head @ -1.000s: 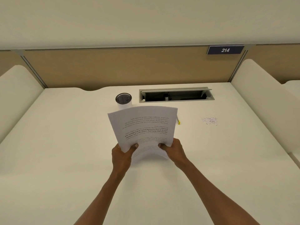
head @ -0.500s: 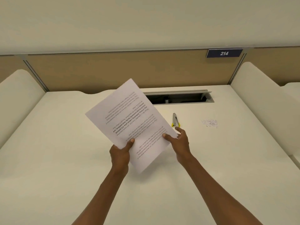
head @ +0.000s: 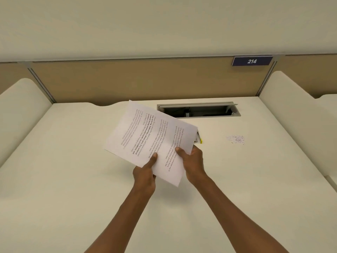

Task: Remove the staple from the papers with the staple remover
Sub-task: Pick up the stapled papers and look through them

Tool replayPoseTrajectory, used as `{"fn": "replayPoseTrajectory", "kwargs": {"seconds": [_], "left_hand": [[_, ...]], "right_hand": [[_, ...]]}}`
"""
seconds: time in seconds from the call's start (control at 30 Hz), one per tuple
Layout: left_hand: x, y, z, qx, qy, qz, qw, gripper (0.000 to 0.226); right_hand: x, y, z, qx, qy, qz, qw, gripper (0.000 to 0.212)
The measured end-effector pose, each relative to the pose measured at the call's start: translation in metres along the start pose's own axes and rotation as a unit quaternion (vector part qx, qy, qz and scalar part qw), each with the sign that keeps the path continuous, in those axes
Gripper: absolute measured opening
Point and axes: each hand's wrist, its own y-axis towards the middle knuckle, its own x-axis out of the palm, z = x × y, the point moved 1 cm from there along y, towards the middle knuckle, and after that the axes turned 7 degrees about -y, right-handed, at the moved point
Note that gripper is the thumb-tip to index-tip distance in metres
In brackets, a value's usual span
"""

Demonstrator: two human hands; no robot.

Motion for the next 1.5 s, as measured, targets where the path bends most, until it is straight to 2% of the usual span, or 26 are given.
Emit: {"fn": "replayPoseTrajectory", "kwargs": {"seconds": [0.07,0.13,0.2,0.27,0.37,0.43,0.57,0.6,0.7,0.77,0.83,1.0,1.13,1.37,1.5], "left_hand": [[-0.005,0.003,0.005,-0.009,-0.001,0.014,1.0,0.043],[-0.012,0.011,0.016,-0.004,-0.013,0.059,0.998,0.052],[-0.019,0.021,0.034,0.038,0.038,0.126,0.991,0.079],[-0.029,0.032,0.053,0.099,0.129,0.16,0.974,0.102],[-0.036,0.04,0.08,0.191,0.231,0.119,0.947,0.11],[-0.036,0.044,0.097,0.214,0.287,0.072,0.931,0.109],[-0.036,0.051,0.115,0.119,0.336,-0.063,0.932,0.119],[-0.037,0.05,0.117,0.102,0.353,-0.097,0.925,0.112],[-0.041,0.044,0.109,0.09,0.389,-0.169,0.901,0.059],[-0.047,0.042,0.1,0.094,0.358,-0.16,0.915,0.04],[-0.052,0.041,0.089,0.119,0.338,-0.136,0.924,0.031],[-0.049,0.03,0.066,0.205,0.335,-0.075,0.917,0.016],[-0.048,0.021,0.059,0.234,0.332,-0.055,0.912,0.016],[-0.091,0.018,0.021,0.176,0.36,-0.046,0.915,0.022],[-0.086,0.017,0.026,0.186,0.36,-0.037,0.913,0.023]], "right_hand": [[-0.006,0.003,-0.004,-0.007,-0.022,0.004,1.0,0.025],[-0.015,0.006,-0.007,-0.015,-0.035,-0.002,0.999,0.026],[-0.024,0.01,-0.01,-0.02,-0.046,-0.008,0.999,0.027],[-0.033,0.014,-0.012,-0.019,-0.064,-0.017,0.998,0.03],[-0.045,0.015,-0.018,-0.023,-0.073,-0.042,0.996,0.029],[-0.051,0.015,-0.022,-0.028,-0.075,-0.063,0.995,0.028],[-0.057,0.016,-0.027,-0.028,-0.066,-0.111,0.991,0.026],[-0.057,0.017,-0.028,-0.027,-0.065,-0.124,0.99,0.026],[-0.059,0.019,-0.023,-0.023,-0.075,-0.146,0.986,0.025],[-0.062,0.021,-0.017,-0.023,-0.09,-0.143,0.985,0.027],[-0.064,0.022,-0.012,-0.029,-0.113,-0.13,0.985,0.029],[-0.063,0.024,-0.011,-0.052,-0.118,-0.061,0.99,0.024],[-0.066,0.026,-0.01,-0.063,-0.119,-0.054,0.989,0.023],[-0.079,0.016,0.049,0.0,-0.154,-0.072,0.985,0.027],[-0.077,0.018,0.042,-0.005,-0.157,-0.07,0.985,0.028]]}}
